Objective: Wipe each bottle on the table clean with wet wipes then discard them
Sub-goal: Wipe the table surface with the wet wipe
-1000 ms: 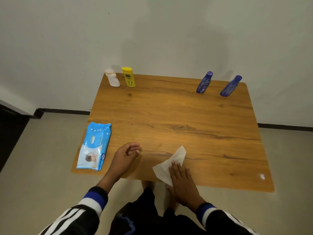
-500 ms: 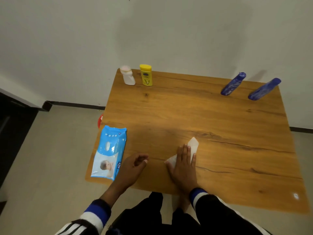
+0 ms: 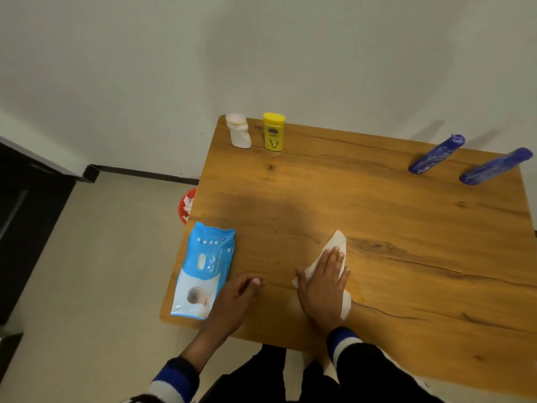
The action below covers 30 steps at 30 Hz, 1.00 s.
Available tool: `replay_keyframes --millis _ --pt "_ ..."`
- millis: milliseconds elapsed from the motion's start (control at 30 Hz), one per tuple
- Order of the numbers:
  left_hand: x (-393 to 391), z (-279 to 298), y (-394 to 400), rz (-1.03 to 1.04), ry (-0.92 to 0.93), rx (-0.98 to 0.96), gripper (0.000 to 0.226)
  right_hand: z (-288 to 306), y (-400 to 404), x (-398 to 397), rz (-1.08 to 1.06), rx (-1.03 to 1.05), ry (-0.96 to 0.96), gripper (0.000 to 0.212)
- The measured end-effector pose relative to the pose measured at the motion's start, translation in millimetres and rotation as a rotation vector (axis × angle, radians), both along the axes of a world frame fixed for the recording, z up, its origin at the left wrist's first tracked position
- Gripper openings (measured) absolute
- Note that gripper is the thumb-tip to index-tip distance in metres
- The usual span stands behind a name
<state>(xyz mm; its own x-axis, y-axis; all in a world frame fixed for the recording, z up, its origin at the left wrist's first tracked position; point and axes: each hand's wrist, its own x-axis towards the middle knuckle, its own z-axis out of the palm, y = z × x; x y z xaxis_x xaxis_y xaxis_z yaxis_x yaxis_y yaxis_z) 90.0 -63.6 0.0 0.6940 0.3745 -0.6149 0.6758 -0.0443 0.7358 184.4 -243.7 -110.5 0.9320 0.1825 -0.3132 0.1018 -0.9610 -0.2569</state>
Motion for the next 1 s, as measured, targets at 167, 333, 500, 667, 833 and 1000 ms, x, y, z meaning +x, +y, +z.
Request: replay_keyframes --millis 167,333,500,667,833,1000 --pt "-3 -5 0 0.064 0.005 -0.040 0.024 -6 48 23 0.243 -0.039 0.010 0.092" --pt "-7 -6 8 0.123 -0.028 -0.076 0.029 -3 87 -28 0.631 0.052 -0.024 0.077" --pt "-4 -8 19 0.134 -0.029 -0.069 0.032 -6 41 42 0.442 -0.078 -0.054 0.092" --pt "-2 -8 15 0.153 -0.037 -0.087 0.037 4 -2 89 0.091 -0.137 -0.020 0.091" --pt "0 -5 8 0.156 -0.049 -0.096 0.039 4 77 -21 0.545 0.102 -0.049 0.076" --pt "9 1 9 0.108 -0.063 -0.080 0.040 5 75 -31 0.664 0.046 0.008 0.075"
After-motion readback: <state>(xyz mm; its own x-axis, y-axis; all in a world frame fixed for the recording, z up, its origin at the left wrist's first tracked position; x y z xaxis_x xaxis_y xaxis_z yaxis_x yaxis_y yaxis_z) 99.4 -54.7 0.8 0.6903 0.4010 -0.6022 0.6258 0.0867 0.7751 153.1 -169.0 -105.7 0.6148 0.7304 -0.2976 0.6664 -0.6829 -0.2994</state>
